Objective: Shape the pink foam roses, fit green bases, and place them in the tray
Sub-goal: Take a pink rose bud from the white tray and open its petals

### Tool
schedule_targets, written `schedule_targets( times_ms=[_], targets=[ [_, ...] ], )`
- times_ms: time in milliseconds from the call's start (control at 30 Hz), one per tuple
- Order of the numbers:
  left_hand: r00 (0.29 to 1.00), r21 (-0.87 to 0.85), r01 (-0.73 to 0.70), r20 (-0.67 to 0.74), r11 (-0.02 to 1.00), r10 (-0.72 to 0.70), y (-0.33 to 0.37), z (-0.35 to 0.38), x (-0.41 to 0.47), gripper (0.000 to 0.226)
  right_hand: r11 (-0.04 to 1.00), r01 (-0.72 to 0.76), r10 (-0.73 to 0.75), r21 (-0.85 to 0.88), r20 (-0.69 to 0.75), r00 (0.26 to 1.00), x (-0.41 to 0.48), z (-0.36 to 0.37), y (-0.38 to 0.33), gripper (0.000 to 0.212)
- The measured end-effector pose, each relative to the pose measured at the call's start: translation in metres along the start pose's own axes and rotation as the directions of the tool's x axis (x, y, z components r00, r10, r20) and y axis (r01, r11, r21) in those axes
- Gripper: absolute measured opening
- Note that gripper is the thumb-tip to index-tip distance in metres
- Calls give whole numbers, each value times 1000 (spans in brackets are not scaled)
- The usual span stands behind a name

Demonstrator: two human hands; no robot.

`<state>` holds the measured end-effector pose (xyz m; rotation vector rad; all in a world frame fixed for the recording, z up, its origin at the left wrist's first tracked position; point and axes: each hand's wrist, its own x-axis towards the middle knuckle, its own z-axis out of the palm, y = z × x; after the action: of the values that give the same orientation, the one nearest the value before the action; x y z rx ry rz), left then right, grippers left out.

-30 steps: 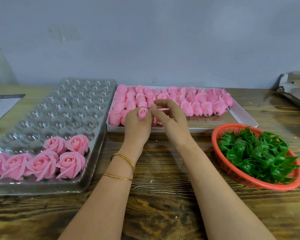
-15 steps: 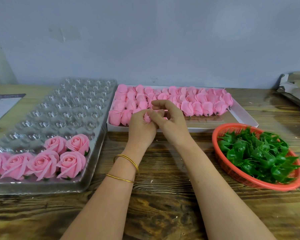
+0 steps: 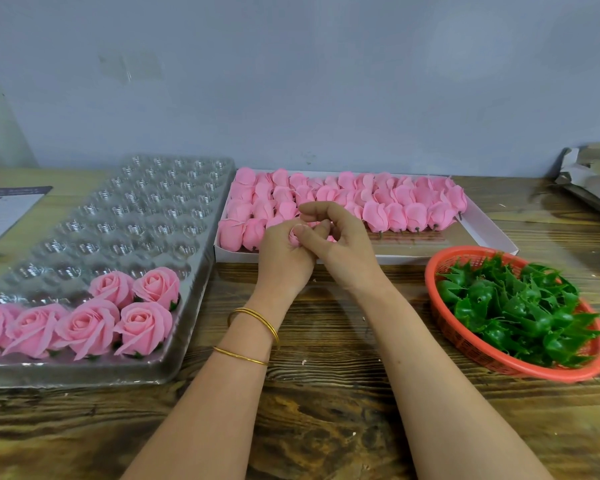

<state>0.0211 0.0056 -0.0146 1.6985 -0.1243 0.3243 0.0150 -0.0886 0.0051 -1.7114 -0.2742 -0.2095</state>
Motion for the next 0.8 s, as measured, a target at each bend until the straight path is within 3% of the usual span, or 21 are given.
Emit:
schedule_targets(
  times_ms=[200,600,800],
  targets=[
    [1000,35,29,6,999,-29,-1,0,1,43,1000,18,-17,-22,10,1000,2,-1,2,29],
    [997,2,78,5,997,-78,0,0,1,34,999,-32,31,-28,-47,998,2,-1,4,22],
    [993,-79,61,-98,995,-69,-2,-2,4,30,973,-119,134,199,-61,989,2,-1,0,15]
  ],
)
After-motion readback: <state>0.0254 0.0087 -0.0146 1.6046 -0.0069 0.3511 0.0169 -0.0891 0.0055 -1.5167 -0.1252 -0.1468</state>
